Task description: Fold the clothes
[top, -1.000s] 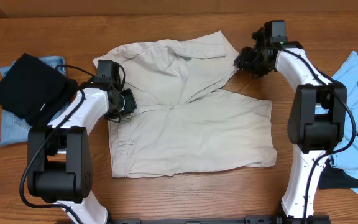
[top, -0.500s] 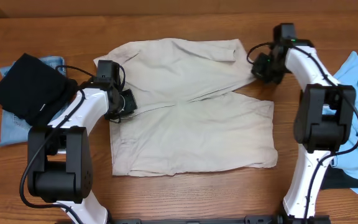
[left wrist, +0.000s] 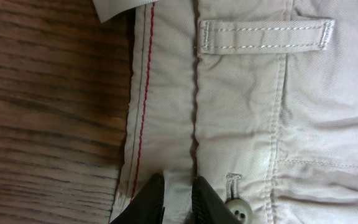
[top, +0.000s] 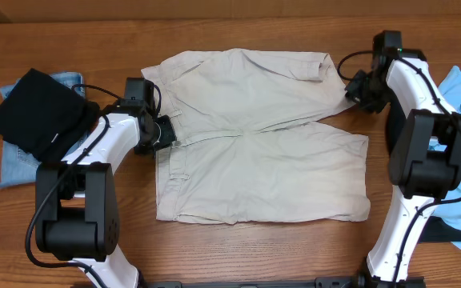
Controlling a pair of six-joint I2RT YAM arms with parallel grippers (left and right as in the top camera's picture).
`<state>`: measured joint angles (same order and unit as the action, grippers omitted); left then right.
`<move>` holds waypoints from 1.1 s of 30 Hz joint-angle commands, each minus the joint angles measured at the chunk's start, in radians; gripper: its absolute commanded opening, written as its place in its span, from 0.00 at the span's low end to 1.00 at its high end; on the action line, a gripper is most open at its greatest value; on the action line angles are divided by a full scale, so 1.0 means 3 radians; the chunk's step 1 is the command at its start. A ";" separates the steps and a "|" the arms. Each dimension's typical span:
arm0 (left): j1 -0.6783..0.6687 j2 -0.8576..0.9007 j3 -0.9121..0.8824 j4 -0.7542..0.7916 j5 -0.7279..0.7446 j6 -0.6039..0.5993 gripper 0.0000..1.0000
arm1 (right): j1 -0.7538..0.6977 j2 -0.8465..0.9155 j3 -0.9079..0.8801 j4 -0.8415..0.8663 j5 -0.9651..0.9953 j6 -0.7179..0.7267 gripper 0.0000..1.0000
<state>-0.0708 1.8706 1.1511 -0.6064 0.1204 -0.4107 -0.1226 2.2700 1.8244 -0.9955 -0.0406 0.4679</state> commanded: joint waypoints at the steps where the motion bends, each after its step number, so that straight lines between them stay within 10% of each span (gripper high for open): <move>1: 0.0010 0.0051 0.0032 -0.0008 -0.0001 0.0074 0.20 | 0.0051 -0.0449 0.0352 0.0080 -0.0043 -0.0437 0.35; 11: 0.0010 0.0051 0.0032 -0.0008 0.0000 0.0074 0.20 | 0.0408 -0.0306 0.0441 0.0313 -0.0749 -0.1774 0.43; 33: 0.0010 0.0051 0.0032 -0.0008 0.0001 0.0072 0.20 | 0.0580 0.0172 0.0375 0.0586 -0.0309 -0.1647 0.46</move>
<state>-0.0708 1.8706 1.1511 -0.6060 0.1204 -0.4107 0.0528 2.3180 1.9488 -0.8249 -0.1436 -0.0288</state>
